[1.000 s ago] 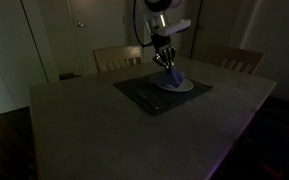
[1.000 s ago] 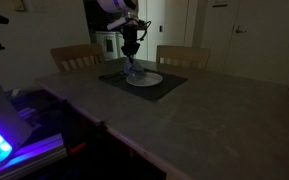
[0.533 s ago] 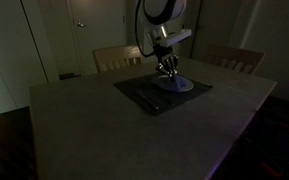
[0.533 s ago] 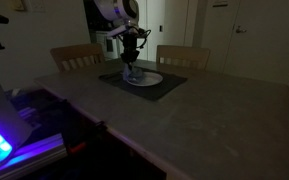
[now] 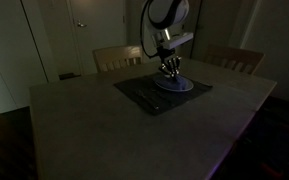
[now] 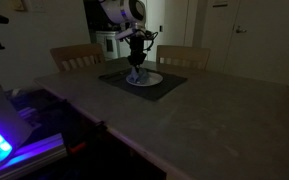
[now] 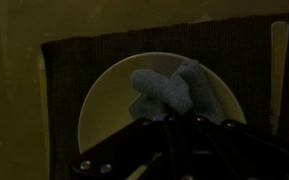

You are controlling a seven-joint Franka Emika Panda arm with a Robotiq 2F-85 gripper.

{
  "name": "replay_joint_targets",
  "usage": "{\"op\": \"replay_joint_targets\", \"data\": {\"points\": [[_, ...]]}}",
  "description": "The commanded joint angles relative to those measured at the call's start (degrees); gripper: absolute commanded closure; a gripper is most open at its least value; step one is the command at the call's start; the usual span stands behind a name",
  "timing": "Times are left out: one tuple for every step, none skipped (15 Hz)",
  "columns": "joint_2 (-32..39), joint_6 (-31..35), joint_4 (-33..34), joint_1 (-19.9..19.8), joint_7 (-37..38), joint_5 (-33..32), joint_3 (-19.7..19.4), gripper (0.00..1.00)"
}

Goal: Use the towel to wipe the plate

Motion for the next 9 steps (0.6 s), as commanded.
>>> {"op": "replay_joint_targets", "data": {"points": [[1.6,2.5,1.1,-1.4,1.7,1.1,-1.2,0.98],[1.8,2.9,1.3,-1.7,2.9,1.7,-1.6,0.98],[2.0,3.3,1.5,-1.9,4.7,2.4,-2.2,0.98],[2.2,3.4,1.6,-2.0,6.2,2.8,-2.7,0.98],[2.3,3.1,1.8,-2.1,7.5,3.2,-3.1,0.98],[2.0,2.5,1.8,-2.0,8.6,3.2,-3.6,0.98],[1.6,2.3,1.5,-2.0,9.6,3.3,-3.9,0.98],[1.1,2.2,1.1,-1.8,10.5,3.2,-4.3,0.98],[0.2,2.2,0.1,-1.7,11.4,3.1,-4.6,0.98]]}}
